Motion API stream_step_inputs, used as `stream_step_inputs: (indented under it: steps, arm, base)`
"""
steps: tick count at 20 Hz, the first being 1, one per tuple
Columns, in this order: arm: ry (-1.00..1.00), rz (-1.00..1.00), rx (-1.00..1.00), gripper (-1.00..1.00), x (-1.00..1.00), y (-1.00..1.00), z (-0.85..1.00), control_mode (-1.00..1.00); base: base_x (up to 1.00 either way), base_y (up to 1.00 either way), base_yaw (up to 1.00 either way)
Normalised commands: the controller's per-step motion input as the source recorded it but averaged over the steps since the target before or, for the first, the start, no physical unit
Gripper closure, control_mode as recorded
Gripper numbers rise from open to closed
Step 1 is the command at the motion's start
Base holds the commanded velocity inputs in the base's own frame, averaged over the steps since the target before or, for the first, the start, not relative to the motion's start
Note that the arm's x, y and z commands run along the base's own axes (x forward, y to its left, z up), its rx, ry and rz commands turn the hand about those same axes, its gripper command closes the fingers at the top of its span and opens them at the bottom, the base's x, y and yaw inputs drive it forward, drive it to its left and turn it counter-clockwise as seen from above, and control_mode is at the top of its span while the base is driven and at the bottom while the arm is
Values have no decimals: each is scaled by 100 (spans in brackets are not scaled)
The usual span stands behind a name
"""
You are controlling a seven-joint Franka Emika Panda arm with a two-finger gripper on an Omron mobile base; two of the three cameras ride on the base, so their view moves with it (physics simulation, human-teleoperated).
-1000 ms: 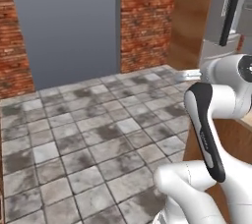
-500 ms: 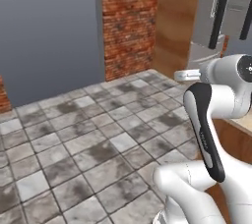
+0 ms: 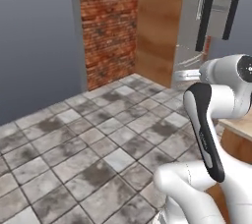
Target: Gather the mushroom and avocado from the fridge and place them on a tray on the dining counter. Then gather the steak and chicken drumstick from the fridge and place them on the other tray.
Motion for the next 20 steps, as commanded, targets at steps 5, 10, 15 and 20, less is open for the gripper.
stream_step_inputs:
  steps: [5, 10, 15, 20]
  arm:
    - [0, 0, 0, -100, 0, 0, 0, 100]
    - [0, 0, 0, -100, 0, 0, 0, 100]
    - [0, 0, 0, -100, 0, 0, 0, 100]
    - [0, 0, 0, -100, 0, 0, 0, 100]
  base:
    - [73, 31, -33]
    - [67, 12, -32]
    - [66, 12, -33]
    - [59, 7, -37]
